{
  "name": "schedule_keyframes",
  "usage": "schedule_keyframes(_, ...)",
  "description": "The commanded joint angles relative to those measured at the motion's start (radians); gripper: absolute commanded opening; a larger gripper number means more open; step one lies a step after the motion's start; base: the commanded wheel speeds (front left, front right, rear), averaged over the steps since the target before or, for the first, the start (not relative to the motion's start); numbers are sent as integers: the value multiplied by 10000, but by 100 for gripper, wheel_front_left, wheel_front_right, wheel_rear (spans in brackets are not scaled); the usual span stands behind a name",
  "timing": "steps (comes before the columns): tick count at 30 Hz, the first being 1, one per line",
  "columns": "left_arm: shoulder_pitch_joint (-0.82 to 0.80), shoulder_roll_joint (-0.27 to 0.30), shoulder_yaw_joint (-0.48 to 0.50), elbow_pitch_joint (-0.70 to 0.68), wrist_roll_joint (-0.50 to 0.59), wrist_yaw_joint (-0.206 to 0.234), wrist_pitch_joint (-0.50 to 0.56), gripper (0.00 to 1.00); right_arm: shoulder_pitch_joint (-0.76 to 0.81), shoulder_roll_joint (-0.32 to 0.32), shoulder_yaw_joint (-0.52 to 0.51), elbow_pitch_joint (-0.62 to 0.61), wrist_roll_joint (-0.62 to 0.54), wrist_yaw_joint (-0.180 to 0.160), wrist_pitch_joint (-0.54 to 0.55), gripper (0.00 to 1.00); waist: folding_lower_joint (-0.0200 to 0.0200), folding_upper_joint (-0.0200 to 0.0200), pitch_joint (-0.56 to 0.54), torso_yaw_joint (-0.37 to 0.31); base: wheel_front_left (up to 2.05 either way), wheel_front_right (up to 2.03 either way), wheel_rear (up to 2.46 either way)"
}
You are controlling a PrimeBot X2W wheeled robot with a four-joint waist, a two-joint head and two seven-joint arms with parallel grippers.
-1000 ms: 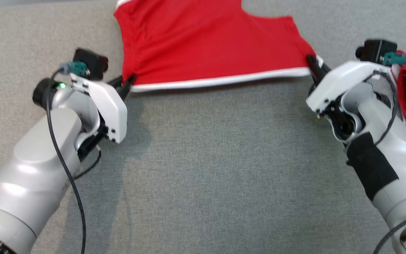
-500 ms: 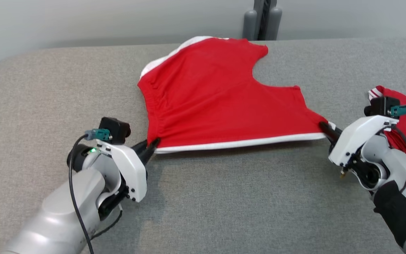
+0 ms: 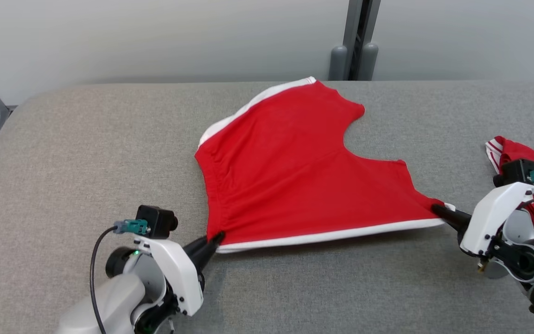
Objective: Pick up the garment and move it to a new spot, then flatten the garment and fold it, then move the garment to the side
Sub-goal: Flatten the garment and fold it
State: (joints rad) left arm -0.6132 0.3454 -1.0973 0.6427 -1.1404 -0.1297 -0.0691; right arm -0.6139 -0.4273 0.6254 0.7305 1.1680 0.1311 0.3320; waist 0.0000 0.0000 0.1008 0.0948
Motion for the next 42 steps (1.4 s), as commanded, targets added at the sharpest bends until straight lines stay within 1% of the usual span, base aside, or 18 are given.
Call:
schedule_keyframes(1,239,166,26,-100,-187,-15,66,0,193,-251,-49,-137,105,-8,150,0,0,0,-109,22,0,0,0)
schedule_keyframes(5,774,317,148,-1053,-1156,-15,612,0,598,-579,-161,-636,530,-8,765,0,0,0,-291,14,0,0,0)
schedule_keyframes(7,1013,577,301,-1482,-1627,-15,787,0,809,-726,-235,-865,742,-6,1111,0,0,0,-373,17,0,0,0)
schedule_keyframes(9,1539,818,395,-2141,-2385,-15,1220,0,1236,-1053,-323,-1318,1065,-8,1838,0,0,0,-472,-6,0,0,0)
schedule_keyframes(16,2463,1177,696,-3447,-3939,-15,1892,0,1951,-1589,-583,-1897,1360,-6,2906,0,0,0,-592,-23,0,0,0)
schedule_keyframes(20,2936,1407,631,-4083,-4454,-15,2258,0,2383,-1820,-767,-2238,1527,-6,3568,0,0,0,-653,2,0,0,0)
schedule_keyframes(25,3251,1528,633,-4586,-4879,-16,2539,0,2886,-2136,-1077,-2716,1659,-6,4109,0,0,0,-673,121,0,0,0)
schedule_keyframes(26,3350,1605,612,-4780,-5022,38,2652,0,3087,-2386,-1294,-3038,1642,-6,4300,0,0,0,-658,176,0,0,0)
schedule_keyframes(28,3407,1661,582,-4953,-5097,94,2747,0,3186,-2563,-1597,-3333,1549,-6,4384,0,0,0,-619,227,0,0,0)
schedule_keyframes(31,3465,1595,718,-5326,-5454,73,2886,0,3204,-2535,-2051,-3657,1429,-6,4458,0,0,0,-529,330,0,0,0)
schedule_keyframes(35,3401,1440,1323,-5848,-6553,32,3066,0,2743,-2182,-2745,-4064,989,-6,4746,0,0,0,-196,553,0,0,0)
schedule_keyframes(38,3140,1354,1646,-6146,-7038,5,3317,0,2220,-1909,-3329,-3896,540,-6,4928,0,0,0,88,763,0,0,0)
schedule_keyframes(42,2933,1220,2026,-6197,-7301,-8,3345,0,1557,-1526,-3910,-3575,6,-6,5222,0,0,0,396,1038,0,0,0)
